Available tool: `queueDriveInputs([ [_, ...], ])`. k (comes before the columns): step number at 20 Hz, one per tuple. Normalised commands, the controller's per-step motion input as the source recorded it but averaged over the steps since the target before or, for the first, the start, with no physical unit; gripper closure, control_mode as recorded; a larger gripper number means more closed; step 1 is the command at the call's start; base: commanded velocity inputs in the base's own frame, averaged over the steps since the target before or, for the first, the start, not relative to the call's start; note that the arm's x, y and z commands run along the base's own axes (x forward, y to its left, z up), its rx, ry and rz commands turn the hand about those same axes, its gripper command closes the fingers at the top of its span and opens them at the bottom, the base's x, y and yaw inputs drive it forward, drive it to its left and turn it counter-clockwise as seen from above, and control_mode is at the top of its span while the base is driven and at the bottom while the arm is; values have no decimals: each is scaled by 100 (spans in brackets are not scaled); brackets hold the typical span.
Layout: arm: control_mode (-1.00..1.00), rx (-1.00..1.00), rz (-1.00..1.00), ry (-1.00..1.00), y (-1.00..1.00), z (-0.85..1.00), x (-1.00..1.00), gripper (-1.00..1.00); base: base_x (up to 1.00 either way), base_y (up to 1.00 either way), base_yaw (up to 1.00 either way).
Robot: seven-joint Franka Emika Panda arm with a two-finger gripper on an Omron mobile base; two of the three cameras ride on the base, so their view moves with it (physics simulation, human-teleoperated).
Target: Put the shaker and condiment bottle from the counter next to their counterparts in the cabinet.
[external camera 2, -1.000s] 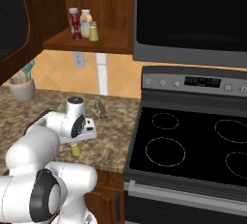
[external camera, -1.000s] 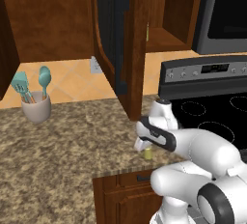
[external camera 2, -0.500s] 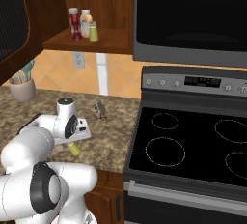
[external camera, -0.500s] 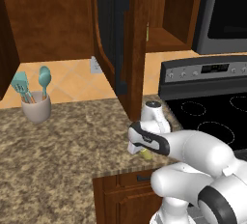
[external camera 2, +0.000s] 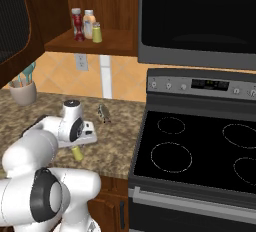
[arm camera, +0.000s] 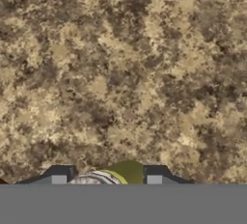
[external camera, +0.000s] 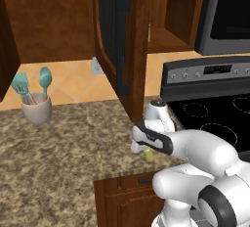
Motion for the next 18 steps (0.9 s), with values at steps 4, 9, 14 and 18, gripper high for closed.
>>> queueDriveInputs([
  [4,-100,0,-1,-6,-9,45,0,100,0,0,0],
  [9,-100,0,-2,-12,-12,86,-3,100,0,0,0],
  [14,-100,7,-4,-11,-18,99,-13,100,0,0,0],
  [18,-100,15,-6,-9,-29,97,-8,100,0,0,0],
])
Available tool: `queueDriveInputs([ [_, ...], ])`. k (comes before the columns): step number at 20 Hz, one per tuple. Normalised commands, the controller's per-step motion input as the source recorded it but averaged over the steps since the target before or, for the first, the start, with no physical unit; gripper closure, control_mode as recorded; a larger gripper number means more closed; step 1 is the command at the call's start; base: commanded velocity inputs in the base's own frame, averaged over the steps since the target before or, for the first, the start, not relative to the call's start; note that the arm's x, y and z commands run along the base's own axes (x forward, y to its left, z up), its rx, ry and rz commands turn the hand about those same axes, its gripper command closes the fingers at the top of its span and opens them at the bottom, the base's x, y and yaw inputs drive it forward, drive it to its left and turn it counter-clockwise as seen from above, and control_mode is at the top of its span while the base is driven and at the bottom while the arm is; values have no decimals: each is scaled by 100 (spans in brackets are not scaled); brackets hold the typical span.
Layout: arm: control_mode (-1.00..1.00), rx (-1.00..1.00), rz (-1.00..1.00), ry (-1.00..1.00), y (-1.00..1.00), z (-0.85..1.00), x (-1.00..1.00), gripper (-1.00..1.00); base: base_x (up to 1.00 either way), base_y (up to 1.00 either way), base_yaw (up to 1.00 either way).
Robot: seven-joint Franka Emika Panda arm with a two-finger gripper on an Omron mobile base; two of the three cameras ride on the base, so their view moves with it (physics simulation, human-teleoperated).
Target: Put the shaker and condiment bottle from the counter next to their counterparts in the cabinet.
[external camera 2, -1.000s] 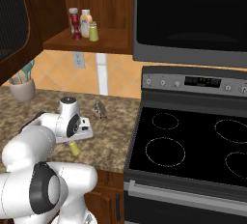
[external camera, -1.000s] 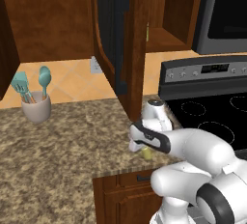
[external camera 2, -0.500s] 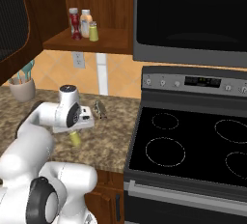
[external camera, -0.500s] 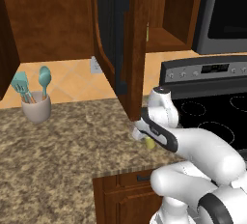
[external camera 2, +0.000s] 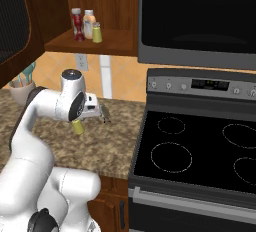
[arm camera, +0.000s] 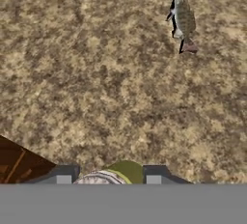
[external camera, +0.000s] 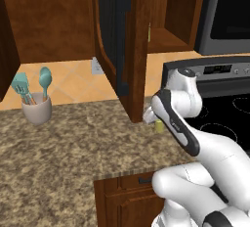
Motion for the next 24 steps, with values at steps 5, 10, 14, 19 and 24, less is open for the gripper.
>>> queueDriveInputs([
  [5,-100,18,-9,-8,-25,83,-2,100,0,0,0],
  [10,-100,12,-11,-11,-13,68,-1,100,0,0,0],
  [14,-100,3,-12,-13,-4,73,0,100,0,0,0],
  [19,-100,0,-13,-8,0,62,0,100,0,0,0],
  [24,-100,0,-13,-6,0,67,0,100,0,0,0],
])
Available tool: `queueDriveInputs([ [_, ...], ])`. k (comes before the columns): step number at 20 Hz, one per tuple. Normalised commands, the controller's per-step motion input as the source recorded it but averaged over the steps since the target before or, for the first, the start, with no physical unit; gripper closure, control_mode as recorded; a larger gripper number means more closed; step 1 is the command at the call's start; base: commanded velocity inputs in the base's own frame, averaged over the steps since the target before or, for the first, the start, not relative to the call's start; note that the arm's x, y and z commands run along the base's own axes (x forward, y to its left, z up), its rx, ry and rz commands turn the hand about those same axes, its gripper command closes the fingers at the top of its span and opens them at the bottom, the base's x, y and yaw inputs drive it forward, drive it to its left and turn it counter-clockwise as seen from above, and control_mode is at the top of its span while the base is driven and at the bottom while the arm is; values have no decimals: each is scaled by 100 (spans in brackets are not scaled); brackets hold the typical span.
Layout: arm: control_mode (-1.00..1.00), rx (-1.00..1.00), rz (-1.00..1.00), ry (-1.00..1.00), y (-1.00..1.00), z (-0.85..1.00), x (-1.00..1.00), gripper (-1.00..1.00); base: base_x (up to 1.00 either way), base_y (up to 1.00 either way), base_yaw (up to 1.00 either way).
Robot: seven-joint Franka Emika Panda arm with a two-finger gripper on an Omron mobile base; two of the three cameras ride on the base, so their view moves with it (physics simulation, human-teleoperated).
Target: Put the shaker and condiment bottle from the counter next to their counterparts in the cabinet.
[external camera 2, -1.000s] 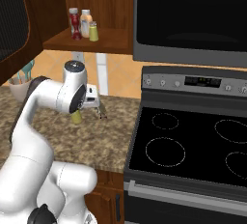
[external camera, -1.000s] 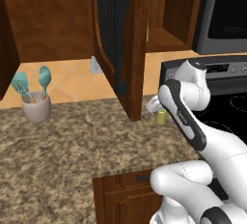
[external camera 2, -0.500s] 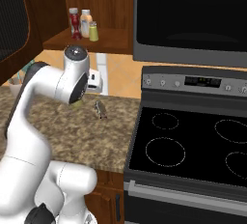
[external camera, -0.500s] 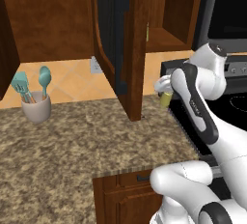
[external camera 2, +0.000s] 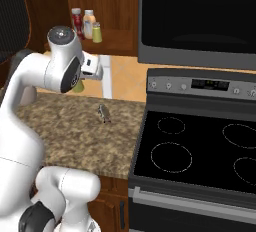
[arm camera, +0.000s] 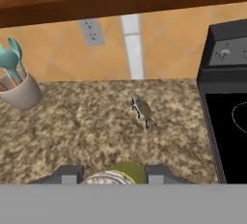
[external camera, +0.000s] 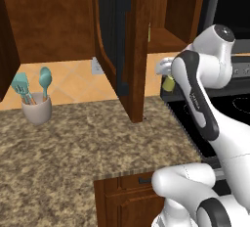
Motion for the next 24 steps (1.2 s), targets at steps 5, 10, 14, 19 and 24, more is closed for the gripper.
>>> queueDriveInputs([
  [5,-100,0,-13,-9,0,66,0,100,0,0,0],
  [10,-100,0,-13,-7,-1,58,0,100,0,0,0],
  [14,-100,0,-12,-8,-3,40,0,100,0,0,0],
  [19,-100,0,-8,-9,-8,25,3,100,0,0,0],
  [24,-100,0,-5,-18,-15,3,21,100,0,0,0],
])
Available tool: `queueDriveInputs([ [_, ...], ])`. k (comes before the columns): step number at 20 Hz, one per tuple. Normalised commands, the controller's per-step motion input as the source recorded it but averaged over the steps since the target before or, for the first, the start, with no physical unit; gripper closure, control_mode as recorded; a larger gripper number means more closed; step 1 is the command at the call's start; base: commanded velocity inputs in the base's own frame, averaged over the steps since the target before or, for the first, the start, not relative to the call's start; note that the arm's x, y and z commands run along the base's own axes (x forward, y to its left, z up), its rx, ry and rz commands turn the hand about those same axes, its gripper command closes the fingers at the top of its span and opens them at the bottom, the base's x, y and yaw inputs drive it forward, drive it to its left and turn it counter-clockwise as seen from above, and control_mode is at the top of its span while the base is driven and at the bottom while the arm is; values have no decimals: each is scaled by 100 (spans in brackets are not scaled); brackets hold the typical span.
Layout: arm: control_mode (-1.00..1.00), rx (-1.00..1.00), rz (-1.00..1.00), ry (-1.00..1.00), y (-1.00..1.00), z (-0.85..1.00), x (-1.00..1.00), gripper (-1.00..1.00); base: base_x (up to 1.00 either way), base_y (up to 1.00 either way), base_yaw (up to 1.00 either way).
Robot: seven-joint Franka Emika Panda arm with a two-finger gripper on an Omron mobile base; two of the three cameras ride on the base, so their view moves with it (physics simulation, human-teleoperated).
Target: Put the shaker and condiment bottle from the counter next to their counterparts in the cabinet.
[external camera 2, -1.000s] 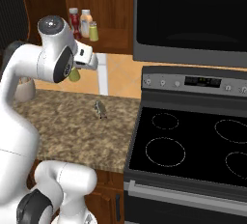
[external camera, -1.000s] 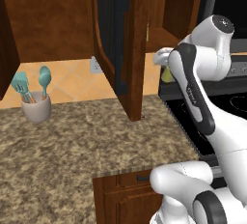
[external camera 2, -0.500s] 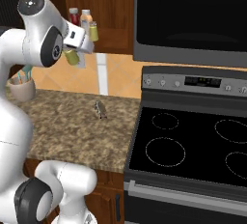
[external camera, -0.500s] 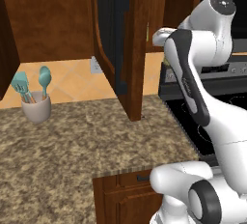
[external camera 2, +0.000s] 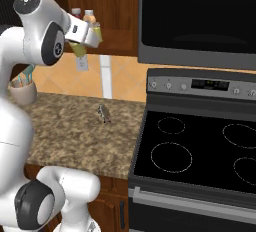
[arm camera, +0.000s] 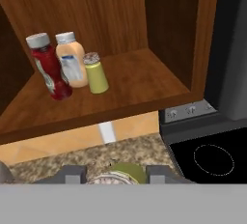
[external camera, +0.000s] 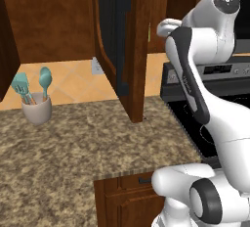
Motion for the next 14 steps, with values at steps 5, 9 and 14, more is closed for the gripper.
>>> queueDriveInputs([
  [5,-100,0,-2,-16,-10,0,29,100,0,0,0],
  [9,-100,0,-1,-5,0,-2,35,100,0,0,0],
  [14,-100,0,0,0,0,-14,47,100,0,0,0],
])
